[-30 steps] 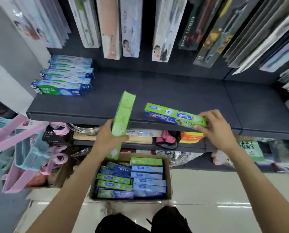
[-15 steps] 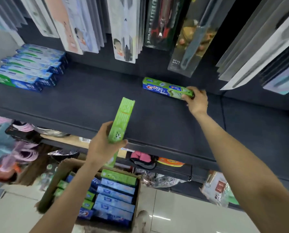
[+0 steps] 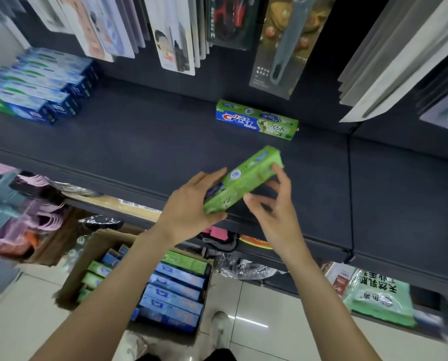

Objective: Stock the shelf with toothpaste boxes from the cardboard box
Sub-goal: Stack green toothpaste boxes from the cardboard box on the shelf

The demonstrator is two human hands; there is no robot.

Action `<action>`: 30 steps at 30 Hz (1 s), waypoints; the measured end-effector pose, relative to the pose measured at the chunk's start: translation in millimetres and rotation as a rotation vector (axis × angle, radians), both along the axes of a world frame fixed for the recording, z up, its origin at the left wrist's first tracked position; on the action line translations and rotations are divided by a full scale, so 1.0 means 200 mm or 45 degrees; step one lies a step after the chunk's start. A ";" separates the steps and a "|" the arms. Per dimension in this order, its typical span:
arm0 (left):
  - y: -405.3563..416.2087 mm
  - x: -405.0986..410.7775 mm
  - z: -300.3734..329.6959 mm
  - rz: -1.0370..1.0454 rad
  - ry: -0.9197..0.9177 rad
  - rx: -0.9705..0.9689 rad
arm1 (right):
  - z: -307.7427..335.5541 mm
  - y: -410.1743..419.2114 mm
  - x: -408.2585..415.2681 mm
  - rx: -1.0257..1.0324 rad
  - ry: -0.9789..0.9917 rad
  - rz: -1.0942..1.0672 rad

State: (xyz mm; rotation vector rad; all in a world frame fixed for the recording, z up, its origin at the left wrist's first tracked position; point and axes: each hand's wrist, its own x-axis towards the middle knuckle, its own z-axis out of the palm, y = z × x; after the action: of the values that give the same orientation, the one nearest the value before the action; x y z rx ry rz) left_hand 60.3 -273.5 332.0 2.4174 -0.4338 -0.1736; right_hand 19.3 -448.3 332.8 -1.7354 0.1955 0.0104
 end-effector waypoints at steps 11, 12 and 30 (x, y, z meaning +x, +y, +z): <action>-0.10 -0.11 -0.02 -0.039 -0.653 0.304 | 0.00 -0.05 -0.02 0.728 0.116 -0.212; -0.11 -0.12 -0.03 -0.053 -0.603 0.301 | 0.00 -0.04 -0.02 0.755 0.119 -0.220; 0.02 0.01 -0.20 0.149 -0.418 0.078 | 0.07 -0.22 0.29 -0.821 -0.206 0.114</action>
State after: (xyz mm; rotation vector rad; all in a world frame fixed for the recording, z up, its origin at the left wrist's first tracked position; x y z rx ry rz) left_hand 61.4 -269.1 291.0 2.5300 -0.4352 0.2688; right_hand 76.7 -492.8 347.8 -2.3748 -0.0050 -0.1408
